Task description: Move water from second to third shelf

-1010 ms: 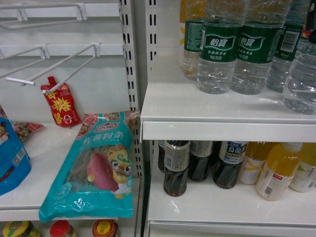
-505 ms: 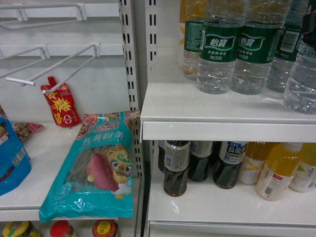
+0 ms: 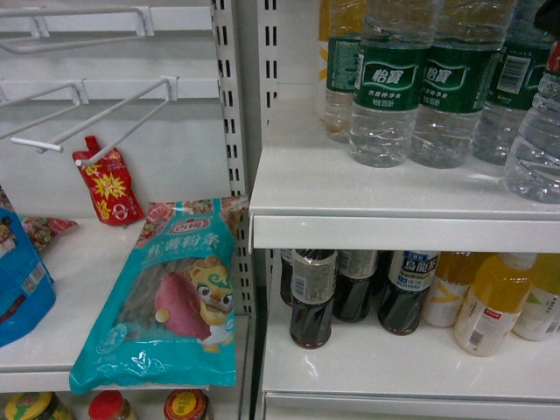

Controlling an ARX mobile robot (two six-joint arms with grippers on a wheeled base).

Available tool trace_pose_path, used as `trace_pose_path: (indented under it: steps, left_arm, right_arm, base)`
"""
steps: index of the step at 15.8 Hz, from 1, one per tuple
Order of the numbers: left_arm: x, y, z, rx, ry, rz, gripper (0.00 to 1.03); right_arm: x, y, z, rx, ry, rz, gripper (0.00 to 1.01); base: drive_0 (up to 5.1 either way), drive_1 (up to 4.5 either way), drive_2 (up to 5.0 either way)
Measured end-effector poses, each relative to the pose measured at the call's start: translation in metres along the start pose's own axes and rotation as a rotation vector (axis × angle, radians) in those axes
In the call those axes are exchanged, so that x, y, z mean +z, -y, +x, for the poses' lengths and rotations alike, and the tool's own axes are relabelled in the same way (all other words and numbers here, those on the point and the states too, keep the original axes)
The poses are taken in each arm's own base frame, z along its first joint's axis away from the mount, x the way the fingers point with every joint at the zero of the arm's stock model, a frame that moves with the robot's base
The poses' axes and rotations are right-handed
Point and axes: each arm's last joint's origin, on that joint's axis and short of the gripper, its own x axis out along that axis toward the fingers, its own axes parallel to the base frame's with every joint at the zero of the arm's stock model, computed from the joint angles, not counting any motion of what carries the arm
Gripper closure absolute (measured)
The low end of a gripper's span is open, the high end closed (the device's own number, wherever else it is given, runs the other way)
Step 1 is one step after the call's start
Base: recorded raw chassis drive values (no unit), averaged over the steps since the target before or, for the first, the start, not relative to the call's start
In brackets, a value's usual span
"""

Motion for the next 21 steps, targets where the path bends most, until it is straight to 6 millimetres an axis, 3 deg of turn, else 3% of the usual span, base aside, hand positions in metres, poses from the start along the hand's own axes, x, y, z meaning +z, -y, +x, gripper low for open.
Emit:
trace_pose_path:
  steps: [3,7,10,11,12,15,18,21]
  left_arm:
    - [0.0,0.0,0.0,0.0,0.0,0.0,0.05]
    - [0.0,0.0,0.0,0.0,0.0,0.0,0.05]
    - [0.0,0.0,0.0,0.0,0.0,0.0,0.05]
    - [0.0,0.0,0.0,0.0,0.0,0.0,0.05]
    - [0.0,0.0,0.0,0.0,0.0,0.0,0.05]
    - [0.0,0.0,0.0,0.0,0.0,0.0,0.05]
    - [0.0,0.0,0.0,0.0,0.0,0.0,0.05]
    - [0.0,0.0,0.0,0.0,0.0,0.0,0.05]
  right_arm:
    - [-0.005,0.002,-0.02,0.002,-0.01,0.012,0.03]
    - [-0.008,0.007,-0.068,0.005,0.035,0.021,0.03]
    - [-0.015,0.012,-0.082,-0.001,0.061,0.032,0.04]
    - [-0.017,0.013,-0.087,0.001,0.154,0.025,0.09]
    - [-0.026,0.017,-0.105,-0.004,0.272,0.004,0.22]
    - [-0.074,0.034,-0.149,-0.016,0.265,-0.028,0.59]
    - [-0.104,0.036,-0.169,-0.013,0.319,-0.034,0.99]
    - [-0.126,0.037,-0.169,-0.014,0.301,-0.037,0.99]
  base:
    - [0.0,0.0,0.0]
    - [0.0,0.0,0.0]
    - [0.0,0.0,0.0]
    - [0.0,0.0,0.0]
    - [0.0,0.0,0.0]
    - [0.0,0.0,0.0]
    - [0.0,0.0,0.0]
    - [0.0,0.0,0.0]
